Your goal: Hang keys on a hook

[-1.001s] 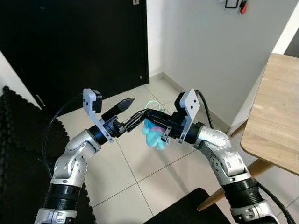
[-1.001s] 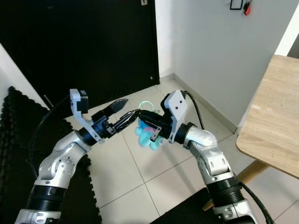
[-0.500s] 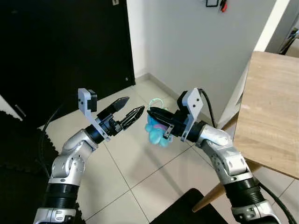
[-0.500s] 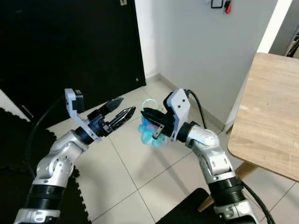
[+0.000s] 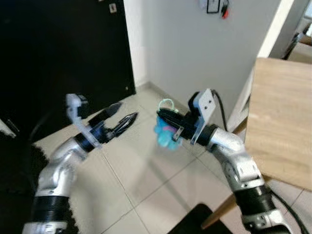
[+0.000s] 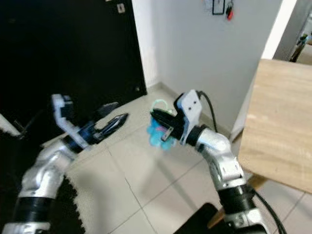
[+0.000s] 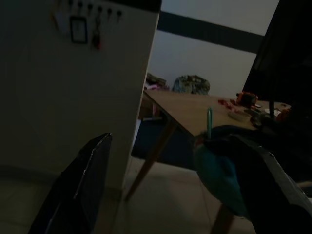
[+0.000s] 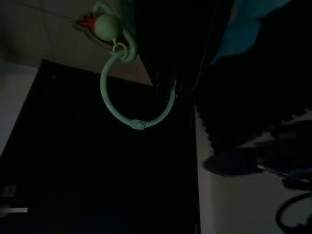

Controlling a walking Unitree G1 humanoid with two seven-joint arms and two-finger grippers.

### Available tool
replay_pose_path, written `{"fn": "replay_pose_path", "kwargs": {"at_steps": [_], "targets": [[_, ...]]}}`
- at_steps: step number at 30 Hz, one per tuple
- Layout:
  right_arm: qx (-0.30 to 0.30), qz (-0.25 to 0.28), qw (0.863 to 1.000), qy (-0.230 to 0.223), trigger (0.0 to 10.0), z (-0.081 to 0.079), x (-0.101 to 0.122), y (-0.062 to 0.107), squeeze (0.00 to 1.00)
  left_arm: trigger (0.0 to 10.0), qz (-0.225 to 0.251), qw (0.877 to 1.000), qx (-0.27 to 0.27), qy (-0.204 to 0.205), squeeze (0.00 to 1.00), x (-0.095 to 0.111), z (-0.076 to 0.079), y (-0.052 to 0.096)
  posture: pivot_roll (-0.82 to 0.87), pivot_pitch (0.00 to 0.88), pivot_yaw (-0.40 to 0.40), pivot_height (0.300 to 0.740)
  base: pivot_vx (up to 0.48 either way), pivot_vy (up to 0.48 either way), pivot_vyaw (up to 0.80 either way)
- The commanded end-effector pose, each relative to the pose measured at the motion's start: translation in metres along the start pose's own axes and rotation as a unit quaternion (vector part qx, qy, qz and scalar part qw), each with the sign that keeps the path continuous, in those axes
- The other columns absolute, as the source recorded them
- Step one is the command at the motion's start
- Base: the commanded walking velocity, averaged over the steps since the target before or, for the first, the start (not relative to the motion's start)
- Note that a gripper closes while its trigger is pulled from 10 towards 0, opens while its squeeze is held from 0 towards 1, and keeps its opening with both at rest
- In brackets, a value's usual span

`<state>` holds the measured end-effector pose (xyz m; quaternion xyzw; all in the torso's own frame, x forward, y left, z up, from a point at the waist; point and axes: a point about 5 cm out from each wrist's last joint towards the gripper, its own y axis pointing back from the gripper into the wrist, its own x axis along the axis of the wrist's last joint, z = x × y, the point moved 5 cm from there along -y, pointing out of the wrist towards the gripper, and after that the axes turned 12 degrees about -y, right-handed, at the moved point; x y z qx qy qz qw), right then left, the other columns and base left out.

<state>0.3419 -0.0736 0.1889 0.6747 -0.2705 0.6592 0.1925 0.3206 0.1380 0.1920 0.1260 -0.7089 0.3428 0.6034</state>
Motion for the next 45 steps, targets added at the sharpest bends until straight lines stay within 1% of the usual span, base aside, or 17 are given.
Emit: {"fn": "replay_pose_path", "kwargs": {"at_steps": [1, 7, 14, 17, 23, 24, 25, 26, 27, 28, 32, 34, 37, 39, 41, 42, 45], "targets": [[-0.005, 0.004, 1.0, 0.002, 10.0, 0.003, 0.001, 0.001, 0.0, 10.0, -0.008, 1.0, -0.002, -0.006, 0.0, 0.002, -0.002, 0.005, -0.1, 0.0, 0.088, 0.74, 0.398, 0.0, 0.0], [-0.015, 0.007, 1.0, 0.0, 10.0, 0.005, 0.001, 0.0, 0.0, 10.0, -0.012, 1.0, -0.007, -0.008, 0.0, 0.003, 0.0, 0.011, -0.09, 0.0, 0.085, 0.74, 0.397, 0.0, 0.0], [-0.024, 0.009, 1.0, 0.004, 10.0, 0.008, 0.002, -0.001, 0.0, 10.0, -0.014, 1.0, -0.018, -0.005, 0.0, 0.002, 0.004, 0.011, -0.09, 0.0, 0.084, 0.74, 0.398, 0.0, 0.0], [-0.03, 0.011, 0.999, 0.004, 10.0, 0.01, 0.003, -0.002, 0.0, 10.0, -0.015, 0.999, -0.03, -0.002, 0.0, 0.002, 0.006, 0.012, -0.09, 0.0, 0.083, 0.74, 0.396, 0.0, 0.0], [-0.053, 0.016, 0.998, 0.008, 10.0, 0.018, 0.006, -0.002, 0.0, 10.0, -0.022, 0.998, -0.052, 0.003, 0.0, 0.003, 0.012, 0.019, -0.1, 0.0, 0.083, 0.74, 0.396, 0.0, 0.0], [-0.066, 0.02, 0.998, 0.009, 10.0, 0.023, 0.008, -0.001, 0.0, 10.0, -0.028, 0.997, -0.067, 0.005, 0.0, 0.003, 0.017, 0.025, -0.1, 0.0, 0.083, 0.74, 0.398, 0.0, 0.0], [-0.095, 0.024, 0.995, 0.012, 10.0, 0.034, 0.011, 0.002, 0.0, 10.0, -0.037, 0.996, -0.08, 0.012, 0.0, 0.004, 0.02, 0.037, -0.1, 0.0, 0.085, 0.74, 0.394, 0.0, 0.0], [-0.095, 0.024, 0.995, 0.012, 10.0, 0.034, 0.011, 0.002, 0.0, 10.0, -0.037, 0.996, -0.08, 0.012, 0.0, 0.004, 0.02, 0.037, -0.1, 0.0, 0.085, 0.74, 0.394, 0.0, 0.0], [-0.113, 0.029, 0.993, 0.01, 10.0, 0.042, 0.014, 0.006, 0.0, 10.0, -0.043, 0.995, -0.086, 0.015, 0.0, 0.005, 0.022, 0.045, -0.1, 0.0, 0.085, 0.74, 0.394, 0.0, 0.0], [-0.113, 0.029, 0.993, 0.01, 10.0, 0.042, 0.014, 0.006, 0.0, 10.0, -0.043, 0.995, -0.086, 0.015, 0.0, 0.005, 0.022, 0.045, -0.1, 0.0, 0.085, 0.74, 0.394, 0.0, 0.0], [-0.134, 0.033, 0.99, 0.012, 10.0, 0.052, 0.018, 0.011, 0.0, 10.0, -0.047, 0.994, -0.099, 0.024, 0.0, 0.012, 0.026, 0.06, -0.1, 0.0, 0.084, 0.74, 0.397, 0.0, 0.0], [-0.141, 0.033, 0.989, 0.012, 10.0, 0.055, 0.018, 0.012, 0.0, 10.0, -0.051, 0.993, -0.103, 0.025, 0.0, 0.013, 0.028, 0.064, -0.1, 0.0, 0.081, 0.74, 0.394, 0.0, 0.0], [-0.15, 0.03, 0.988, 0.006, 10.0, 0.057, 0.018, 0.011, 0.0, 10.0, -0.055, 0.993, -0.101, 0.024, 0.0, 0.013, 0.029, 0.066, -0.09, 0.0, 0.079, 0.74, 0.394, 0.0, 0.0], [-0.152, 0.03, 0.988, 0.006, 10.0, 0.058, 0.018, 0.01, 0.0, 10.0, -0.055, 0.993, -0.102, 0.025, 0.0, 0.014, 0.03, 0.066, -0.09, 0.0, 0.077, 0.74, 0.394, 0.0, -0.69], [-0.164, 0.034, 0.986, -0.001, 10.0, 0.062, 0.019, 0.009, 0.0, 10.0, -0.052, 0.992, -0.114, 0.031, 0.0, 0.013, 0.035, 0.062, -0.09, 0.0, 0.077, 0.74, 0.394, 0.0, -0.8], [-0.164, 0.034, 0.986, -0.001, 10.0, 0.062, 0.019, 0.009, 0.0, 10.0, -0.052, 0.992, -0.114, 0.031, 0.0, 0.013, 0.035, 0.062, -0.09, 0.0, 0.077, 0.74, 0.394, 0.0, -0.8], [-0.175, 0.038, 0.984, -0.001, 10.0, 0.065, 0.021, 0.011, 0.0, 10.0, -0.046, 0.99, -0.129, 0.038, 0.0, 0.011, 0.041, 0.054, -0.09, 0.0, 0.082, 0.74, 0.39, 0.0, -0.8]]}}
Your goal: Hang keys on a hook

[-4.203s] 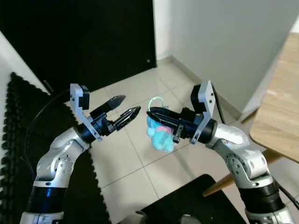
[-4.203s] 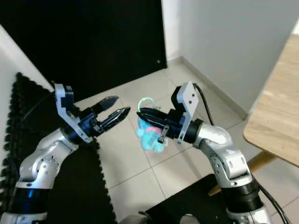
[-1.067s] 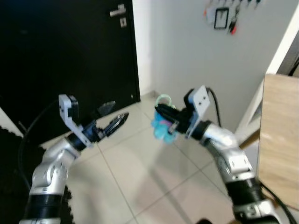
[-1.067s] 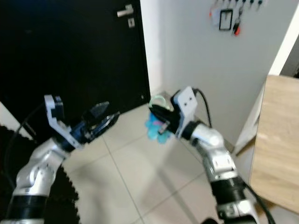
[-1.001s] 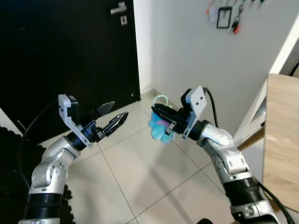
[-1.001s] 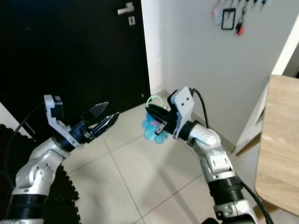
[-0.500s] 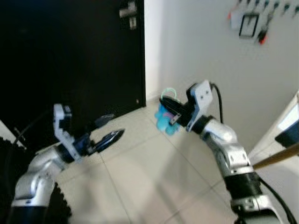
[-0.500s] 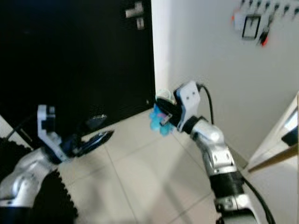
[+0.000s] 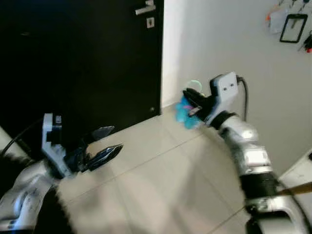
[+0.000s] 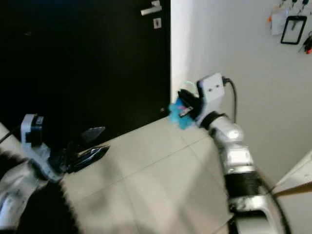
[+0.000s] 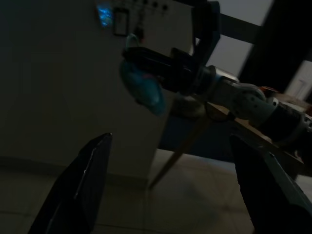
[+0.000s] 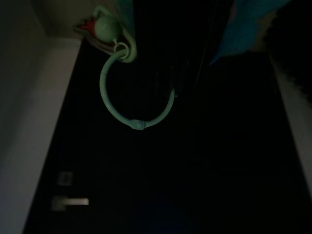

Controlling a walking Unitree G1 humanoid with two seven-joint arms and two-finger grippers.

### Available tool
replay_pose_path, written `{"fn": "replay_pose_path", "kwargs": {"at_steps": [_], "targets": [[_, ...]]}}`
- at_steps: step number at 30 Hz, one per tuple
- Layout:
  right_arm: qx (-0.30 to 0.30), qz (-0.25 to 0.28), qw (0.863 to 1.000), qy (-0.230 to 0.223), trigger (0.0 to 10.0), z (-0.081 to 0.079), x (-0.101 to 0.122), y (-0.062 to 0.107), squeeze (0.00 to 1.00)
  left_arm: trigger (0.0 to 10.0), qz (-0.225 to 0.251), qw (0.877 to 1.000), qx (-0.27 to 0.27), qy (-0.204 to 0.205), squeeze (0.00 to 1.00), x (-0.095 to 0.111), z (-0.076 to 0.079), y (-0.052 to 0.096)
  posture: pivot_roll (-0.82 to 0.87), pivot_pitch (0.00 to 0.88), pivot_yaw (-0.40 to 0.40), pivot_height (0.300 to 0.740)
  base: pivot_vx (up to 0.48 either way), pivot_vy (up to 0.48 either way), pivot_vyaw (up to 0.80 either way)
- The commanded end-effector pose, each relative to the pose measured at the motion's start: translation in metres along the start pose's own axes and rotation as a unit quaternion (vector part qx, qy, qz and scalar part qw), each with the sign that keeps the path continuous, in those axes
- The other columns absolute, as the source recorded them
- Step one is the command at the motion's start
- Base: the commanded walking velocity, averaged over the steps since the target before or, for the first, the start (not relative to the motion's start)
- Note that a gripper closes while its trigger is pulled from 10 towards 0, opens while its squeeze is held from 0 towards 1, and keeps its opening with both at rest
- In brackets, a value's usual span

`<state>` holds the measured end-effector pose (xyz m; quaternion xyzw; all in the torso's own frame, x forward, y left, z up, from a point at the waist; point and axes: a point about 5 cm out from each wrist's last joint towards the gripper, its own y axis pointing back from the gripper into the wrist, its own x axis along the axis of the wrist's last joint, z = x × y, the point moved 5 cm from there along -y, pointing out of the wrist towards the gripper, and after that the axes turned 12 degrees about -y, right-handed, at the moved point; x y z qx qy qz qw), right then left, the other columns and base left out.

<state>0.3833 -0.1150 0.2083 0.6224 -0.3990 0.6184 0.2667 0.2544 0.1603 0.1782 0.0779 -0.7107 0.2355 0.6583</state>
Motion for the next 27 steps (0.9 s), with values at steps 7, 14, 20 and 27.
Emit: {"fn": "replay_pose_path", "kwargs": {"at_steps": [7, 14, 20, 27], "targets": [[-0.043, 0.003, 0.999, -0.002, 10.0, 0.019, 0.002, 0.006, 0.0, 10.0, 0.011, 0.999, -0.044, 0.007, 0.0, 0.002, 0.011, -0.022, -0.11, 0.0, 0.089, 0.74, 0.388, 0.0, -0.8], [-0.069, 0.015, 0.997, -0.002, 10.0, 0.028, 0.008, 0.009, 0.0, 10.0, 0.019, 0.998, -0.066, 0.011, 0.0, 0.002, 0.013, -0.032, -0.12, 0.0, 0.099, 0.74, 0.386, 0.0, -0.8], [-0.077, 0.022, 0.997, -0.003, 10.0, 0.031, 0.01, 0.01, 0.0, 10.0, 0.019, 0.997, -0.075, 0.012, 0.0, 0.002, 0.014, -0.034, -0.12, 0.0, 0.103, 0.74, 0.386, 0.0, -0.8], [-0.073, 0.038, 0.997, 0.003, 10.0, 0.028, 0.014, 0.01, 0.0, 10.0, 0.02, 0.997, -0.075, 0.009, 0.0, 0.003, 0.013, -0.035, -0.12, 0.0, 0.103, 0.74, 0.386, 0.0, -0.56]]}}
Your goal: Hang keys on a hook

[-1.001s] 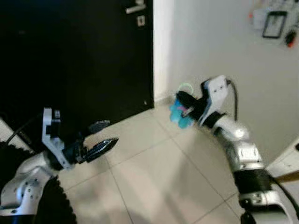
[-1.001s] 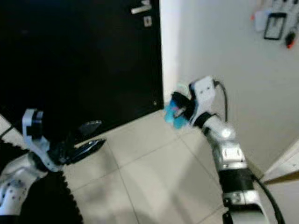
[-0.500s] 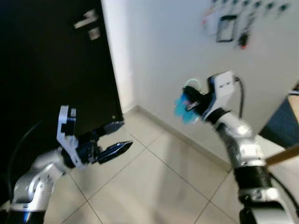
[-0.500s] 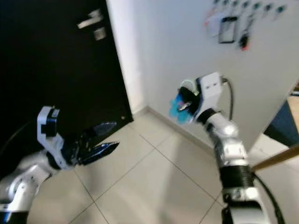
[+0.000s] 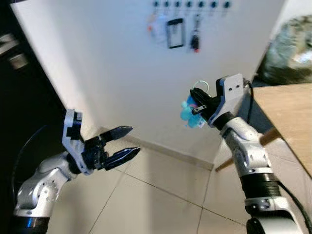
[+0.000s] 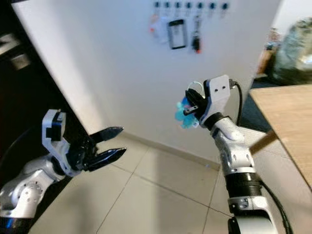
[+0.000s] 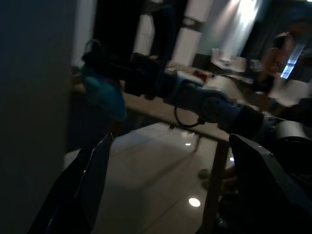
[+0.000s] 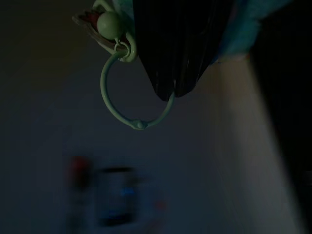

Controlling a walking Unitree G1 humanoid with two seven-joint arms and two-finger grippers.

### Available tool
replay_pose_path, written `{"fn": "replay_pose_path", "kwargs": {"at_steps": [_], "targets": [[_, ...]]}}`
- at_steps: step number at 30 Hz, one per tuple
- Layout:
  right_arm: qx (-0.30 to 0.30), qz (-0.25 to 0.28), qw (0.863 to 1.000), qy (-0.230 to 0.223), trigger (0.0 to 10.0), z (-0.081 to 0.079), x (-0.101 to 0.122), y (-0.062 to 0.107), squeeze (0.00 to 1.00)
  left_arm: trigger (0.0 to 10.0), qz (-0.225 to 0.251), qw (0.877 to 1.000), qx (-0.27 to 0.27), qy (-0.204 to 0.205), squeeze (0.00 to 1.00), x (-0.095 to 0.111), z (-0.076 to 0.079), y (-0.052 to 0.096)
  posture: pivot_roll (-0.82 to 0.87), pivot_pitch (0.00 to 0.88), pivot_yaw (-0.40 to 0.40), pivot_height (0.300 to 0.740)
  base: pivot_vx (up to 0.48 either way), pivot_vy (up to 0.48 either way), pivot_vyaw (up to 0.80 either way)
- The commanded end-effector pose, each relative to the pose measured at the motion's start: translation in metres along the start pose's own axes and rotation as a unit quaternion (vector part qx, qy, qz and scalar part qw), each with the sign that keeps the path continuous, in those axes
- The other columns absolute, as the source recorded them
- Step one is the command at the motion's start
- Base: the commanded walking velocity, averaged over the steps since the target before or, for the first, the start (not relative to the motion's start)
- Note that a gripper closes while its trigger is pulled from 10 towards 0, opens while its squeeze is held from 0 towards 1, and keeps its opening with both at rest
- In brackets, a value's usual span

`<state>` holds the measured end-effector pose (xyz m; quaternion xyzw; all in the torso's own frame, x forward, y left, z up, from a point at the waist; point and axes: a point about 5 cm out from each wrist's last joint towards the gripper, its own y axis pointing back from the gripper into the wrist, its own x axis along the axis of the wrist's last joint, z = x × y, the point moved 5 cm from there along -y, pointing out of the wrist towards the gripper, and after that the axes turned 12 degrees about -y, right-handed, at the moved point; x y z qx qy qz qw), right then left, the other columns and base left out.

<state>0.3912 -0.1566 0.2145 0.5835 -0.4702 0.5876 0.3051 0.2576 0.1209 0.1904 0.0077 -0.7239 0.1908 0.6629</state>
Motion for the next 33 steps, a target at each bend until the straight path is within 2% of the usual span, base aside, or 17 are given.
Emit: {"fn": "replay_pose_path", "kwargs": {"at_steps": [1, 23, 33], "targets": [[0.018, 0.012, 1.0, 0.0, 10.0, -0.011, 0.003, -0.003, 0.0, 10.0, 0.0, 1.0, 0.008, 0.001, 0.0, 0.0, -0.001, 0.005, -0.12, 0.0, 0.103, 0.74, 0.386, 0.0, 0.0], [0.027, 0.03, 0.999, 0.011, 10.0, -0.014, 0.014, -0.002, 0.0, 10.0, -0.002, 1.0, 0.016, -0.012, 0.0, 0.002, -0.007, 0.011, -0.13, 0.0, 0.098, 0.74, 0.385, 0.0, 0.0], [0.003, 0.039, 0.999, 0.019, 10.0, -0.005, 0.022, -0.001, 0.0, 10.0, 0.002, 1.0, 0.009, -0.013, 0.0, 0.004, -0.005, 0.008, -0.13, 0.0, 0.104, 0.74, 0.369, 0.0, 0.0]]}}
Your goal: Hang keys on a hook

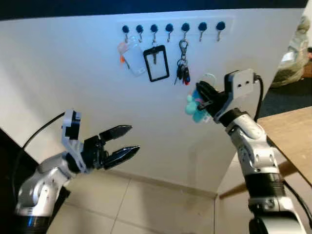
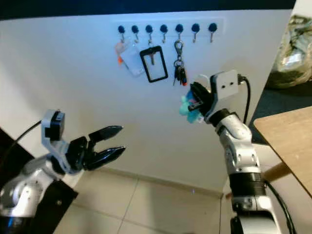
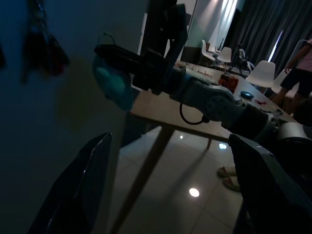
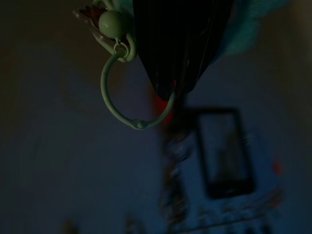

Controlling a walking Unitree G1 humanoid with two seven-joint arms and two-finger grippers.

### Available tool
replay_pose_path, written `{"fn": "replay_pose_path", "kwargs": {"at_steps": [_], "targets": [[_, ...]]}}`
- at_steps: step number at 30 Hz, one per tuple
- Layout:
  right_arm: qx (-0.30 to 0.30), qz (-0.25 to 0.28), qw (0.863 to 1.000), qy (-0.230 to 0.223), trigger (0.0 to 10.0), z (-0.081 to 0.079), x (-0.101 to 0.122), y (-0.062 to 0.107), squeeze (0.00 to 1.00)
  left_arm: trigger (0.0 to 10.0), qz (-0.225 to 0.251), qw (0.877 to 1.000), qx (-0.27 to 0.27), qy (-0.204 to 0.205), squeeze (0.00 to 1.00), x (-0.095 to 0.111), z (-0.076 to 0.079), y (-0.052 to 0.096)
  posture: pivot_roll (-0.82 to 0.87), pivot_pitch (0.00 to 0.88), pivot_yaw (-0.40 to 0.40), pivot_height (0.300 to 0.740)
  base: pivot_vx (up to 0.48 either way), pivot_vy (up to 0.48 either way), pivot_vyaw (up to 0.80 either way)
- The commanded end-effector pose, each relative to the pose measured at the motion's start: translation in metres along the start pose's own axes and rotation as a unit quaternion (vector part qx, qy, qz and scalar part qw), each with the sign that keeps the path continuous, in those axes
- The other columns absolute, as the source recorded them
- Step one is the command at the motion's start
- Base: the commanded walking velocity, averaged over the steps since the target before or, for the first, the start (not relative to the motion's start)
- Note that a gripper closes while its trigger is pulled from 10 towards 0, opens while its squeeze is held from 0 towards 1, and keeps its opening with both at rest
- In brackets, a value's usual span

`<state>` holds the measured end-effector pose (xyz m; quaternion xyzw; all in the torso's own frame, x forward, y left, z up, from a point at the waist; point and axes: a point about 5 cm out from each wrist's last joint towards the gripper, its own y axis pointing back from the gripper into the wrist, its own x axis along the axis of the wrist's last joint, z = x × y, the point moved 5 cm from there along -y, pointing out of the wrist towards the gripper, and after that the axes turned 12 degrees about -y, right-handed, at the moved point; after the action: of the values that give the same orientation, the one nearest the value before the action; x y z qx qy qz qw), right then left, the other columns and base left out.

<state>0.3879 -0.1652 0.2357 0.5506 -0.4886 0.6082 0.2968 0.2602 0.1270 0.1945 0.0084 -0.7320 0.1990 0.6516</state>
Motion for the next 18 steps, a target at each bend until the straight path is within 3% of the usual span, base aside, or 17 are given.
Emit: {"fn": "replay_pose_path", "kwargs": {"at_steps": [1, 8, 18], "targets": [[0.007, 0.002, 1.0, -0.001, 10.0, -0.007, 0.0, -0.004, 0.0, 10.0, -0.005, 1.0, 0.004, 0.001, 0.0, -0.001, 0.0, 0.004, -0.13, 0.0, 0.104, 0.74, 0.352, 0.0, 0.0], [-0.01, 0.007, 1.0, -0.013, 10.0, 0.0, 0.002, -0.002, 0.0, 10.0, -0.006, 1.0, 0.004, -0.004, 0.0, 0.001, -0.001, 0.004, -0.13, 0.003, 0.108, 0.74, 0.0, 0.0, -0.76], [-0.015, 0.025, 1.0, -0.007, 10.0, 0.001, 0.014, -0.003, 0.0, 10.0, -0.002, 1.0, 0.0, -0.007, 0.0, 0.004, 0.0, 0.003, -0.13, 0.002, 0.107, 0.74, 0.0, 0.0, 0.0]]}}
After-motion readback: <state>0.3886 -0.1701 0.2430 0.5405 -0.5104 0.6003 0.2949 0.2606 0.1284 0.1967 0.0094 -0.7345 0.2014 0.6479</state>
